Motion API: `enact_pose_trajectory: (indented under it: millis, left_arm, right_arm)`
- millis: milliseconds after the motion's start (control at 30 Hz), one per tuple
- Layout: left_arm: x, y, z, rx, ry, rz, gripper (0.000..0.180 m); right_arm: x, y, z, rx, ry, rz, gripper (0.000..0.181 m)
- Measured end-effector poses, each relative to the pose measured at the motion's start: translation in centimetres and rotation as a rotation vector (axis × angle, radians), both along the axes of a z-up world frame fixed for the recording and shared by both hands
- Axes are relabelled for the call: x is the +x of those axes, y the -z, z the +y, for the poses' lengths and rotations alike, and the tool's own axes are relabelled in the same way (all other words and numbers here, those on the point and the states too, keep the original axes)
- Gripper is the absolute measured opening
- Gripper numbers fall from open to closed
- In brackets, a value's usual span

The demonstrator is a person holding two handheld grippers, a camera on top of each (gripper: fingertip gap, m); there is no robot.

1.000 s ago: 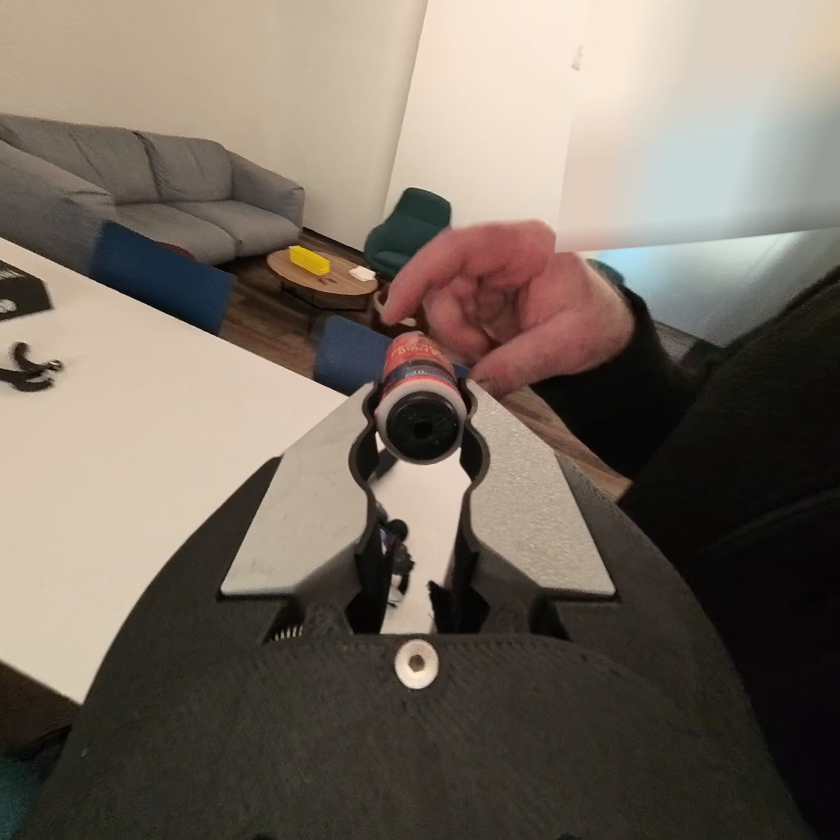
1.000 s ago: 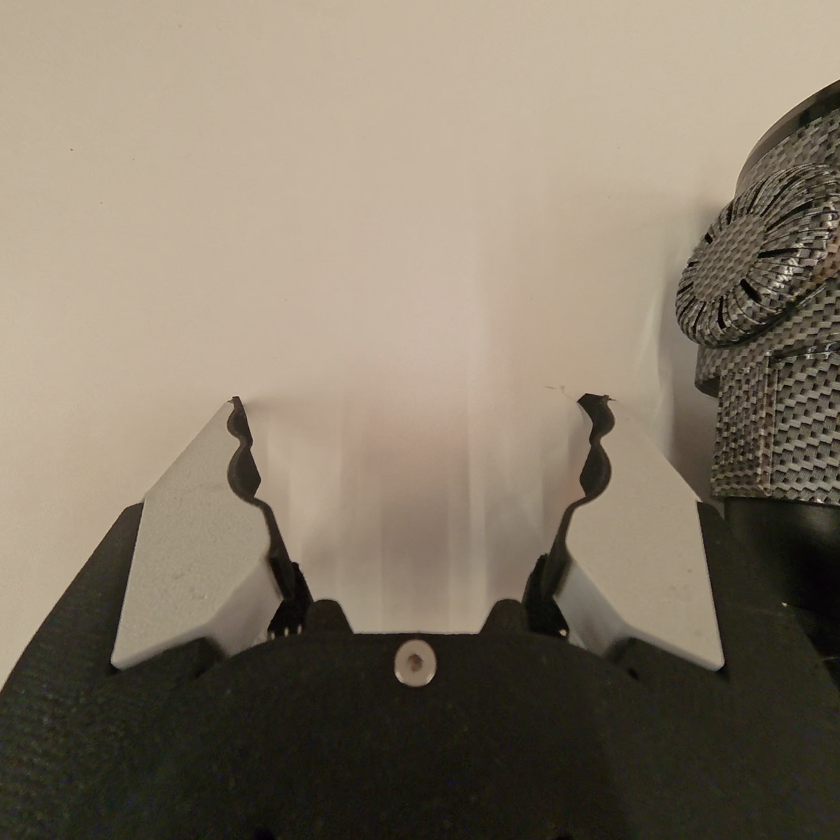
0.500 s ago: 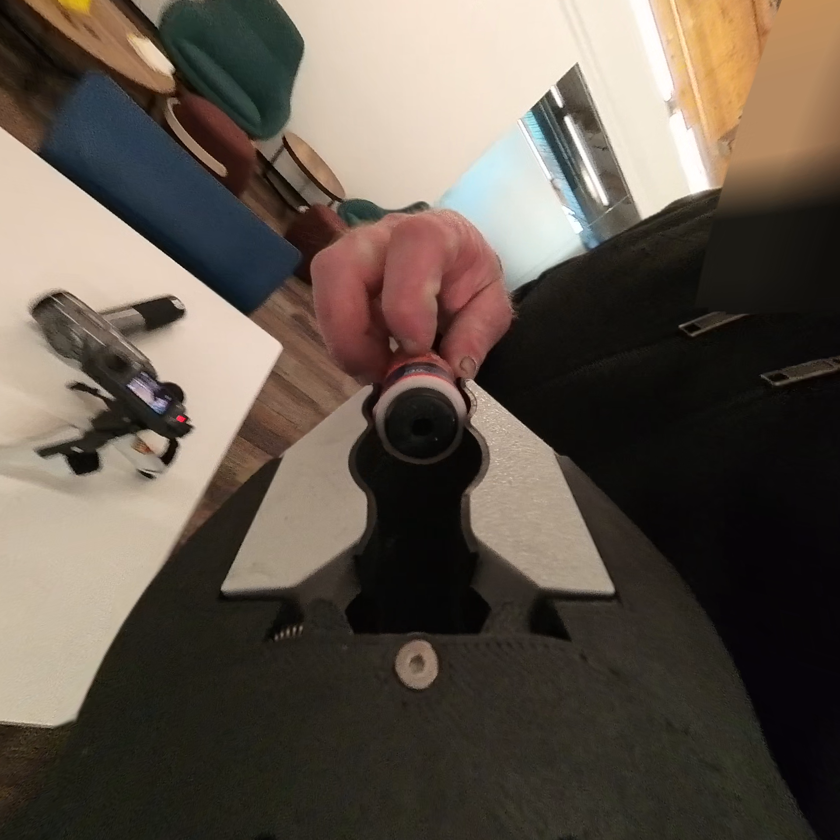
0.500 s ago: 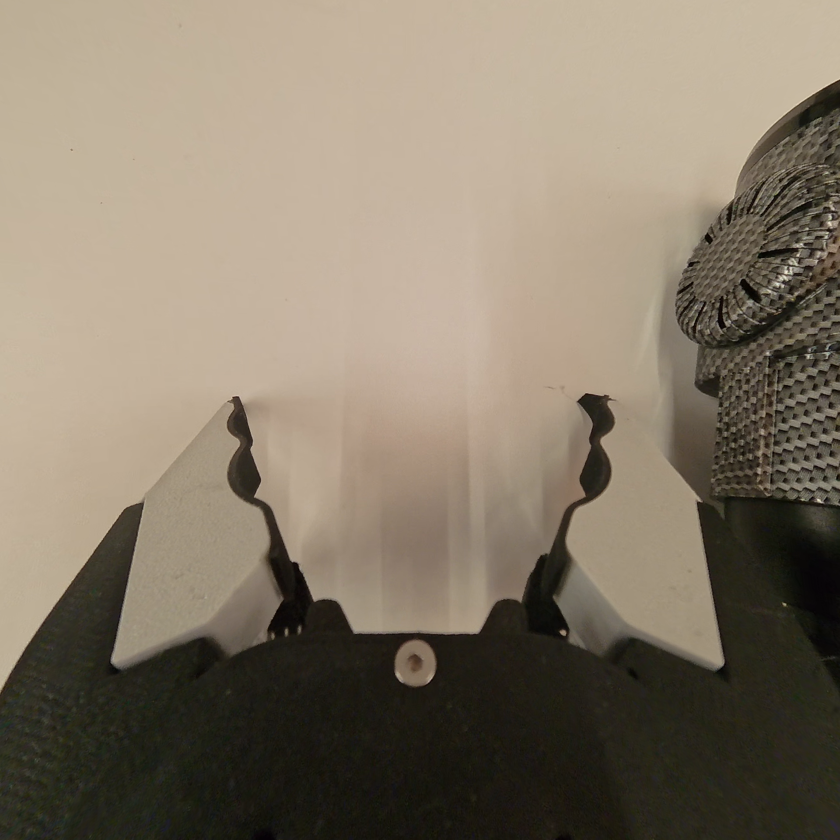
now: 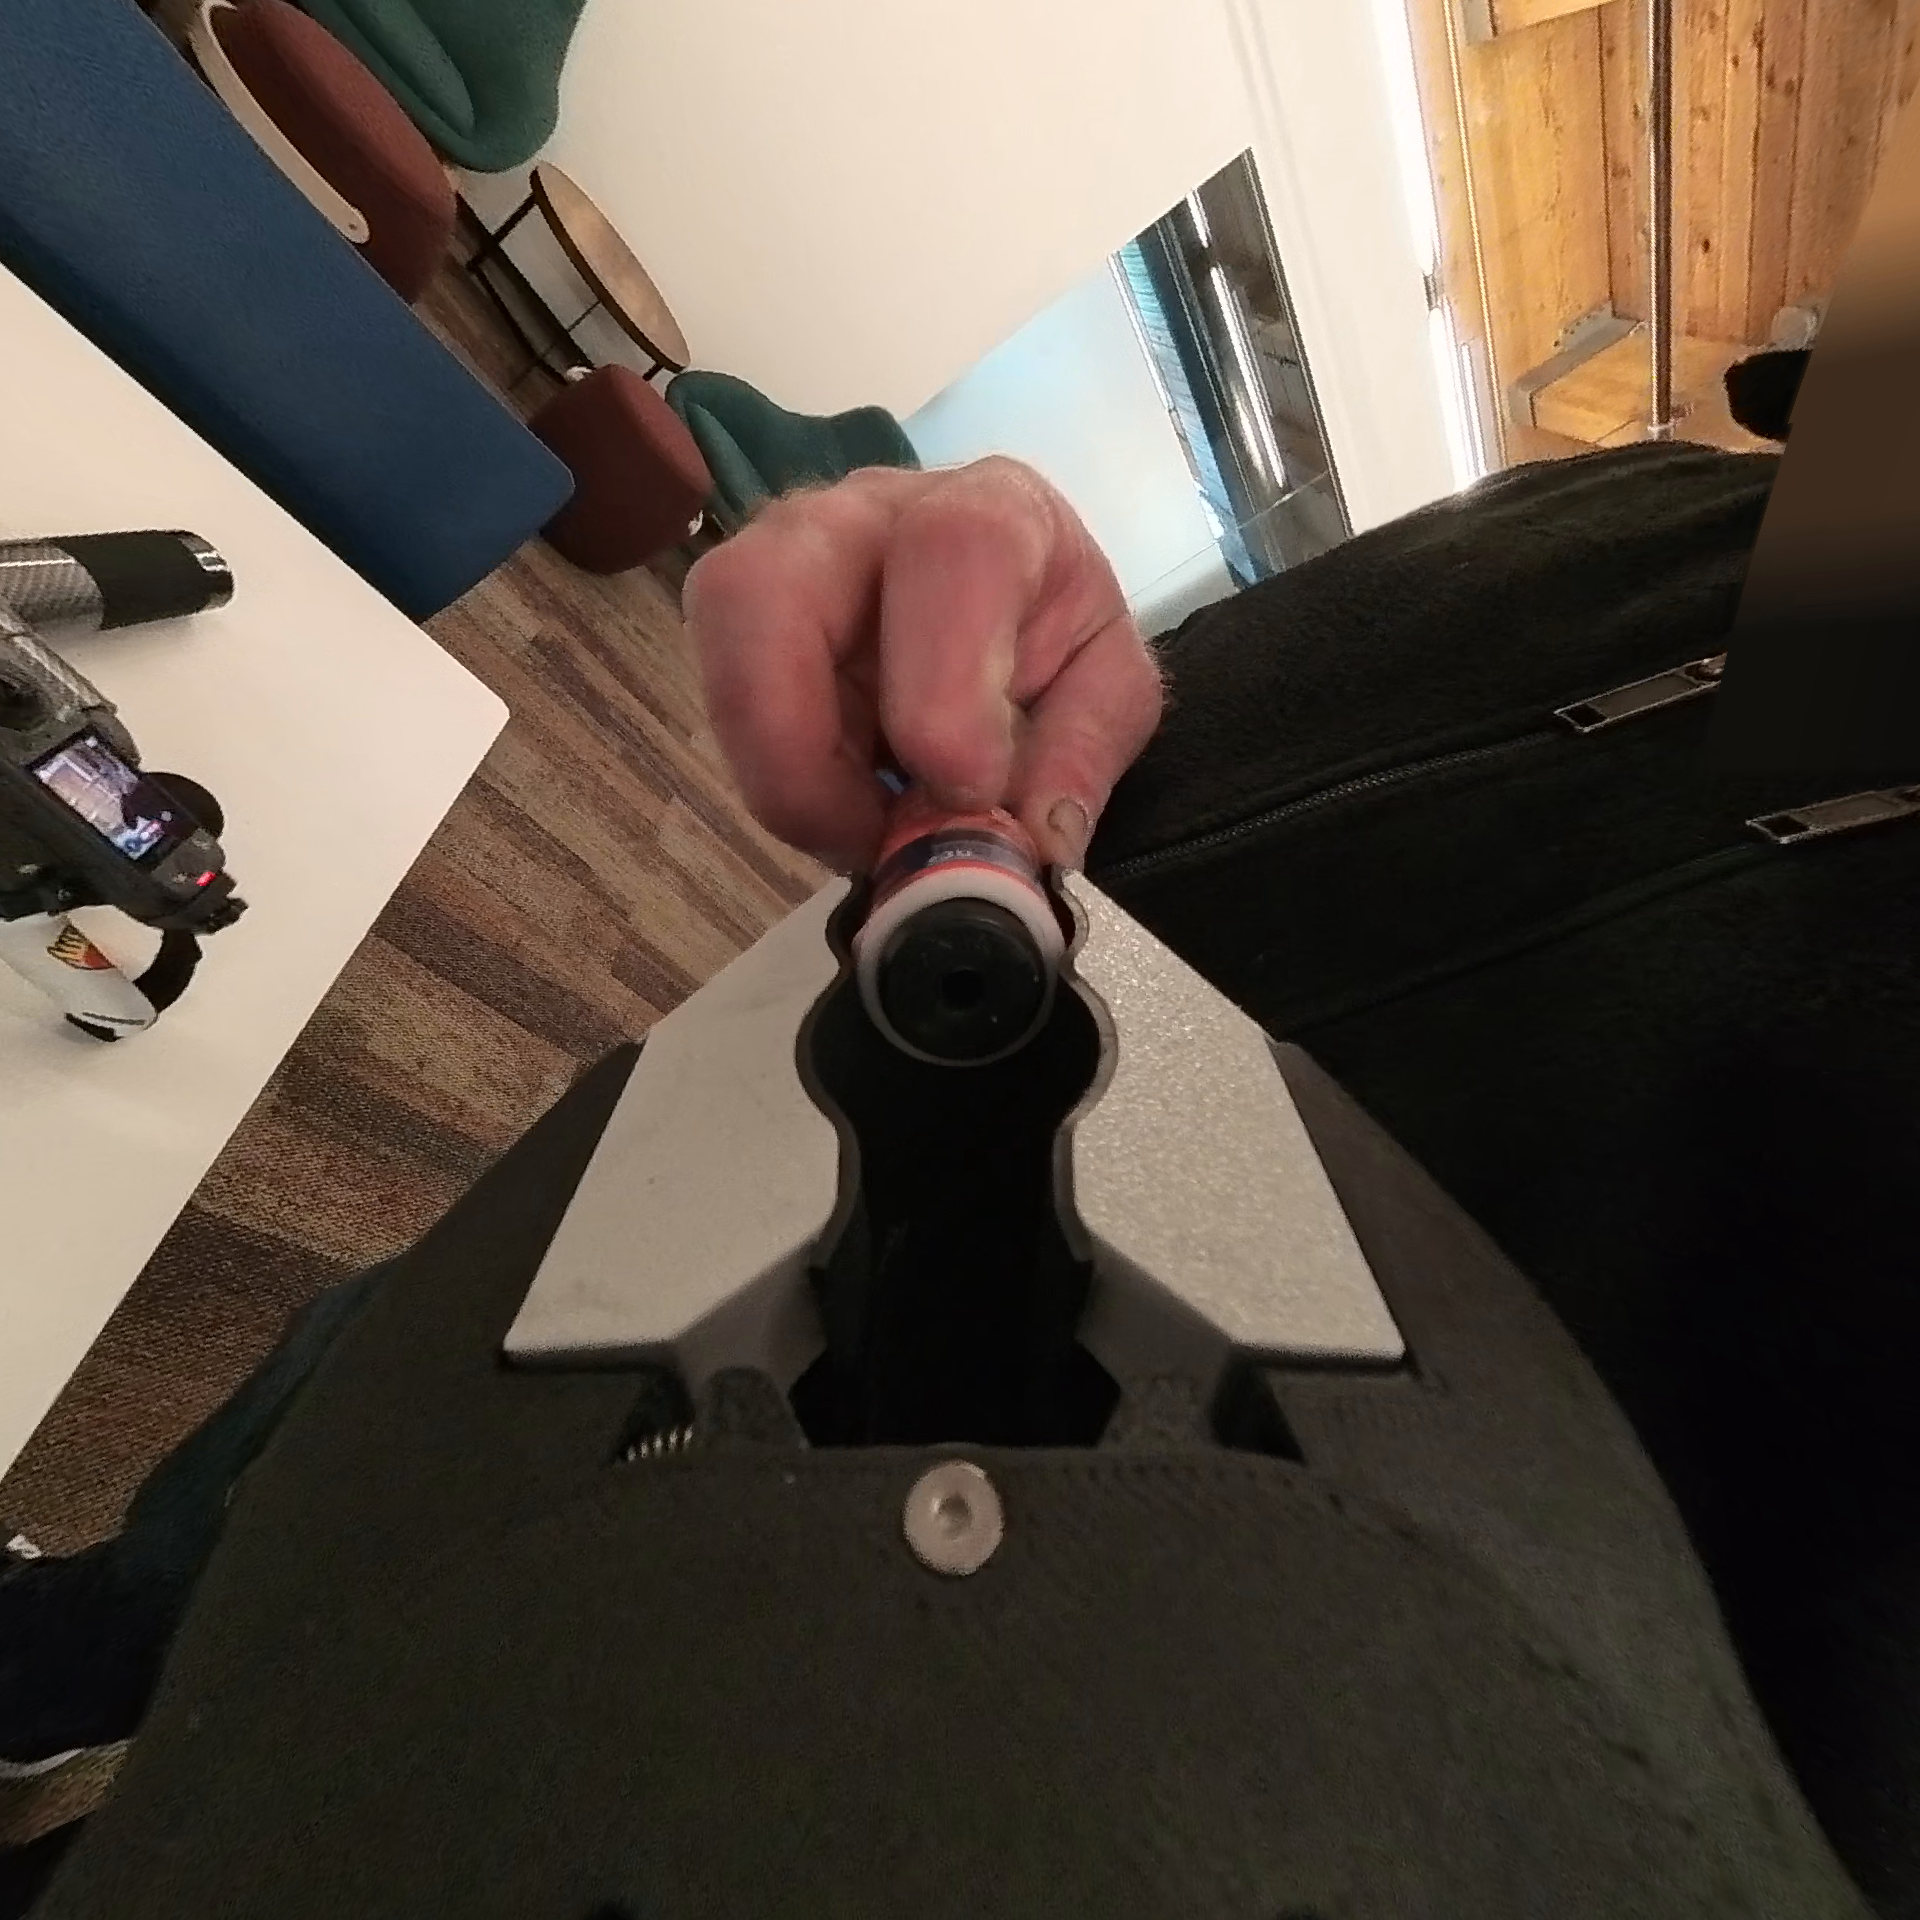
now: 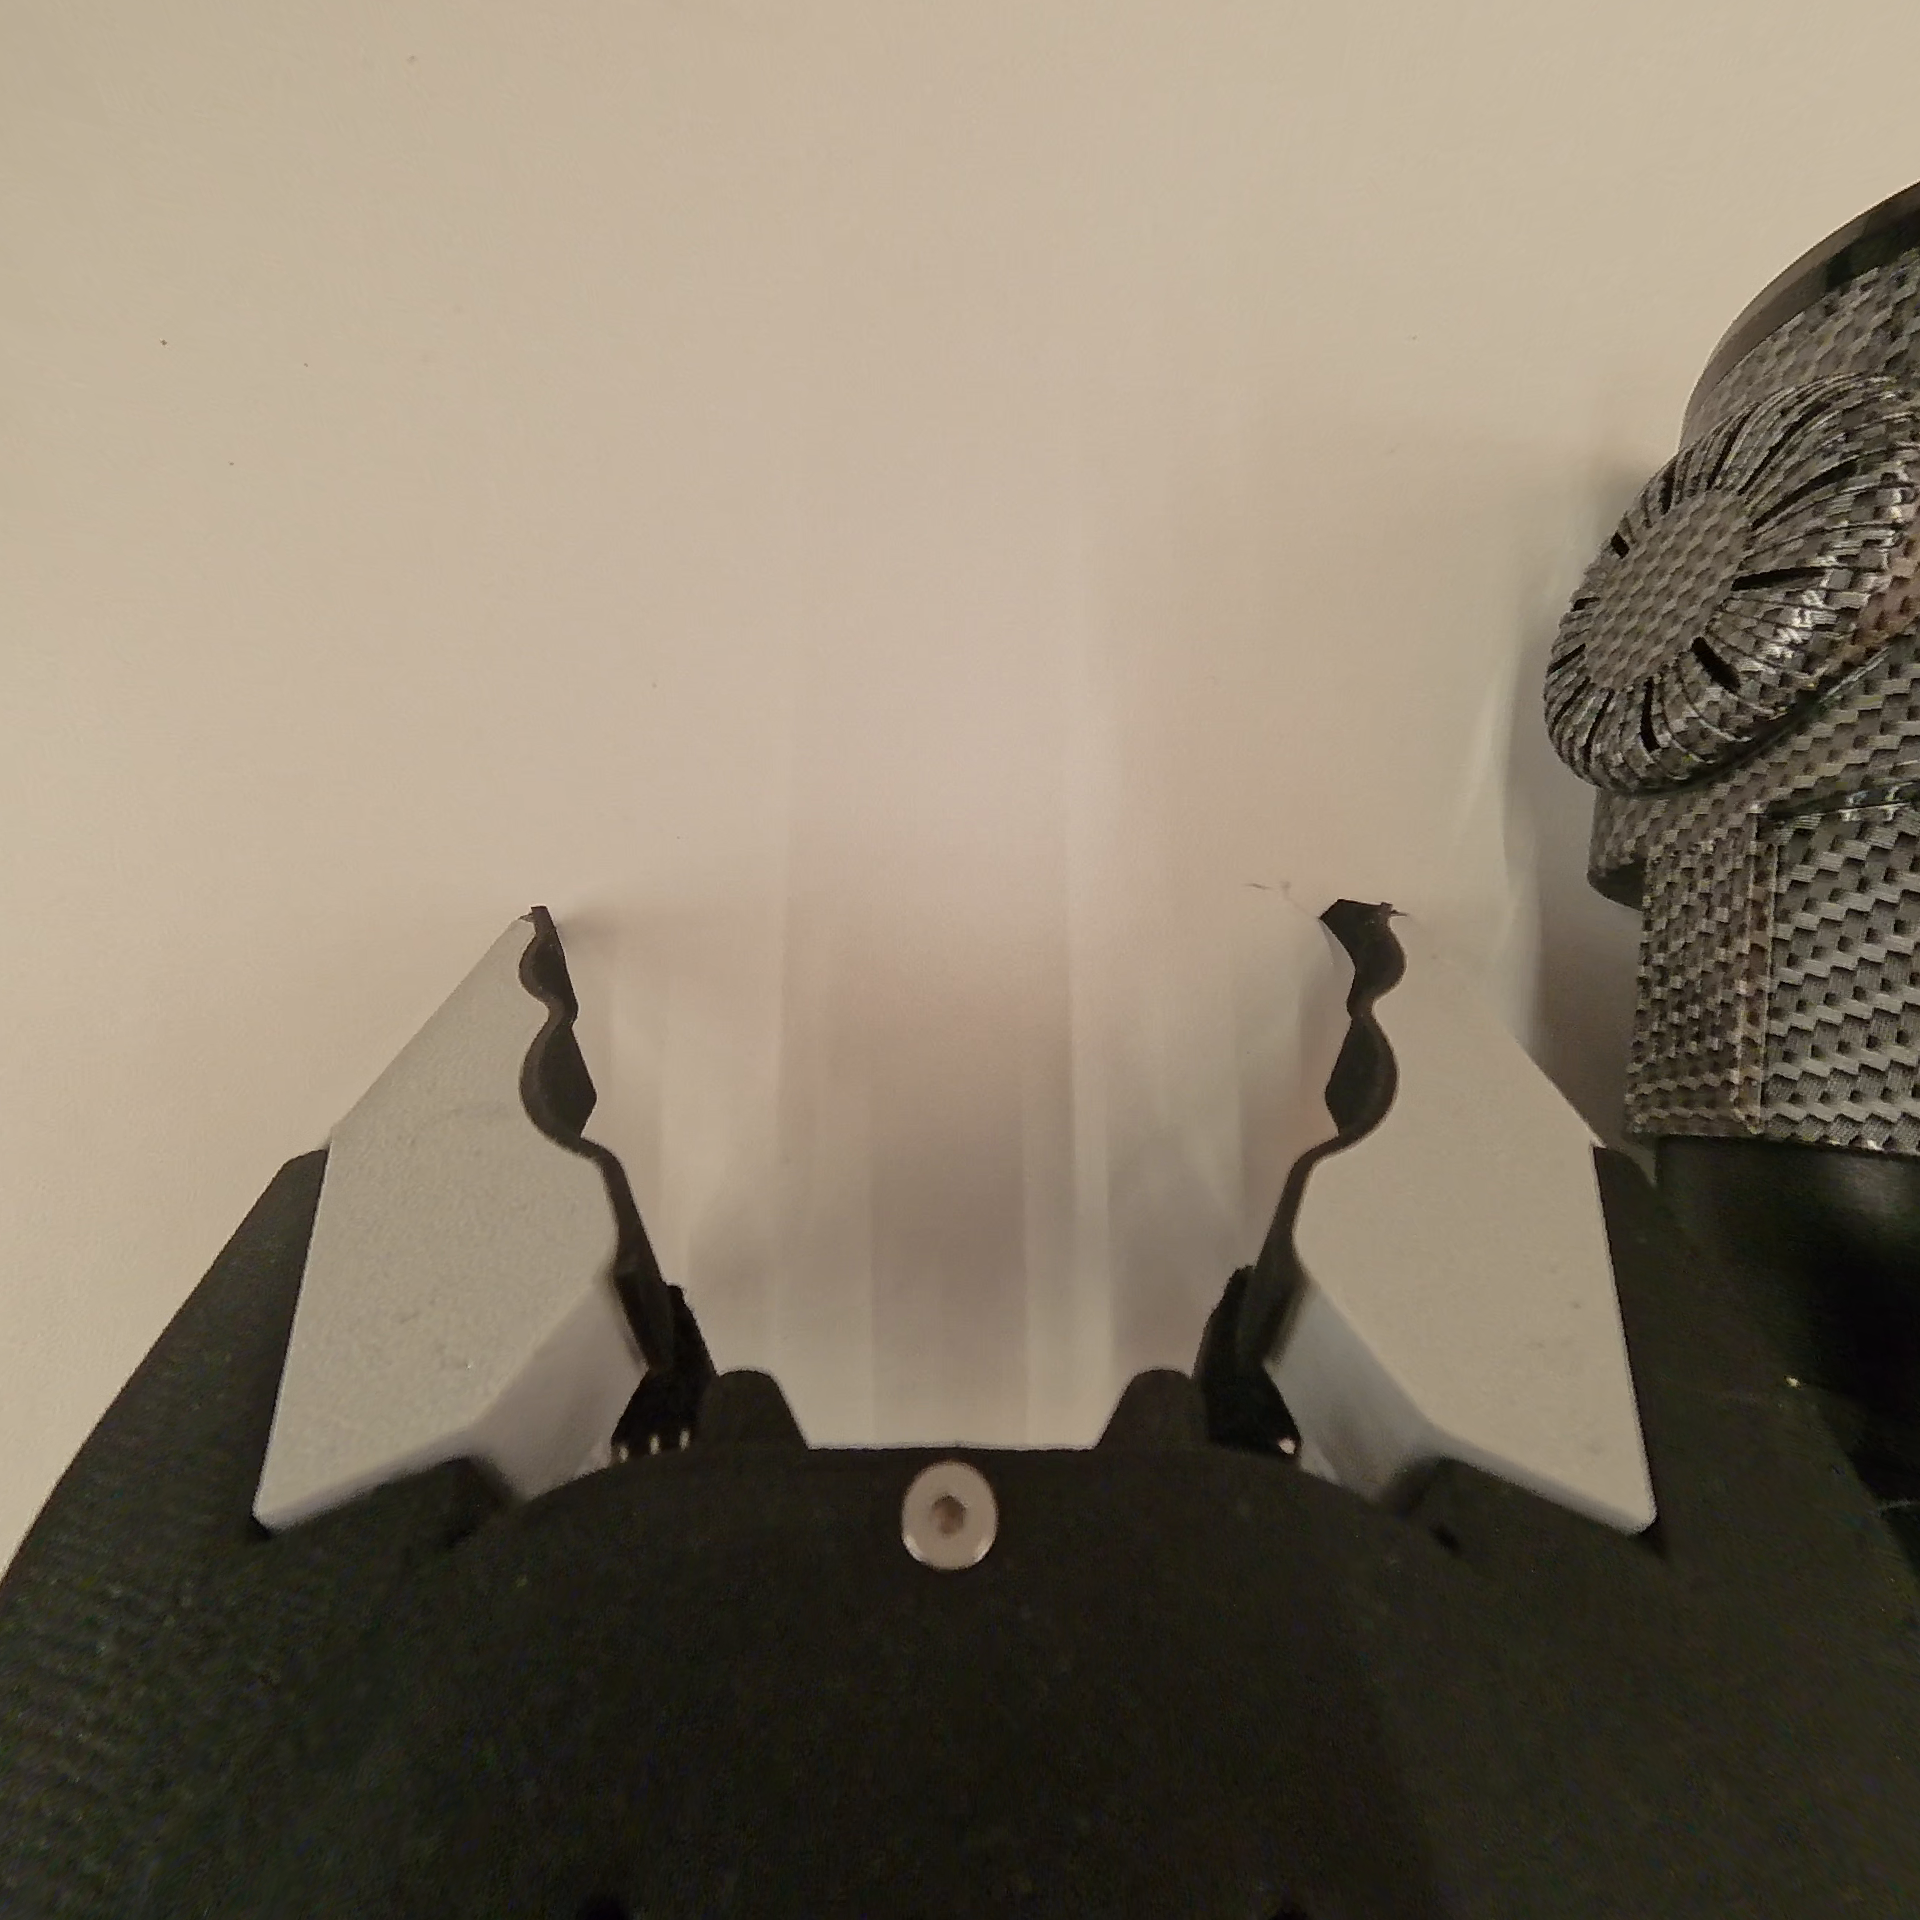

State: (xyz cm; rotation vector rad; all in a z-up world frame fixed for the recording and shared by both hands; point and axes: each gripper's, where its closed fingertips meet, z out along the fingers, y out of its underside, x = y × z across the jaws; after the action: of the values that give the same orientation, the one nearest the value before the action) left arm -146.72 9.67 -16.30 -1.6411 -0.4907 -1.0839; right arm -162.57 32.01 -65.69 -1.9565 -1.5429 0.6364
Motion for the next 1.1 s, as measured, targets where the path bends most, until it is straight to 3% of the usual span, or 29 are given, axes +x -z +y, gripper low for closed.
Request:
enact_pose_trajectory:
  millis: [1100]
  left_arm:
    - [2.0,0.0,2.9,-0.001,0.035,-0.026,0.029]
  right_arm:
    - [0.0,0.0,0.0,0.000,0.000,0.000,0.144]
